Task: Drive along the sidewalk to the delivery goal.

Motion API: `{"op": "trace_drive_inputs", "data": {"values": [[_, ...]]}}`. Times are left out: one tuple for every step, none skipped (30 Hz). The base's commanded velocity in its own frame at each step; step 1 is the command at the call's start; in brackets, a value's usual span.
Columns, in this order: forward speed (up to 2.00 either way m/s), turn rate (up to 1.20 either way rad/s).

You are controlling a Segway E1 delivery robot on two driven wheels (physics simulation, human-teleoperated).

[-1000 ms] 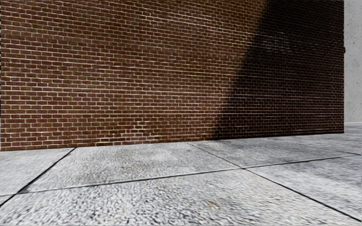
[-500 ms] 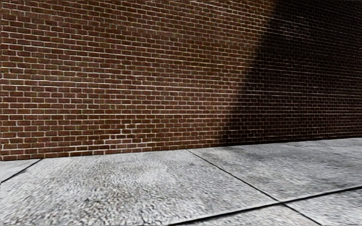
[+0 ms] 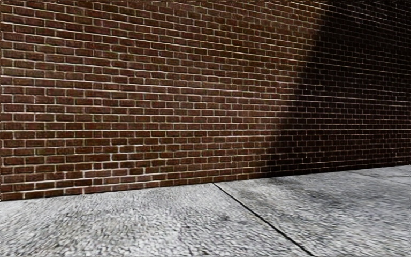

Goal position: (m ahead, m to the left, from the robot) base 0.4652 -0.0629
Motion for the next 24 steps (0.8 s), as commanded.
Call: {"op": "trace_drive_inputs", "data": {"values": [[1.0, -0.1], [1.0, -0.1], [0.88, -0.15], [0.79, -0.2], [0.68, -0.22], [0.63, -0.24], [0.61, -0.25], [0.61, -0.25], [0.6, -0.26], [0.56, -0.26], [0.5, -0.26], [0.43, -0.22], [0.43, -0.22], [0.23, 0.0], [0.0, 0.0], [0.0, 0.0], [0.0, 0.0], [0.0, 0.0], [0.0, 0.0], [0.0, 0.0], [0.0, 0.0], [0.0, 0.0], [0.0, 0.0], [0.0, 0.0]]}}
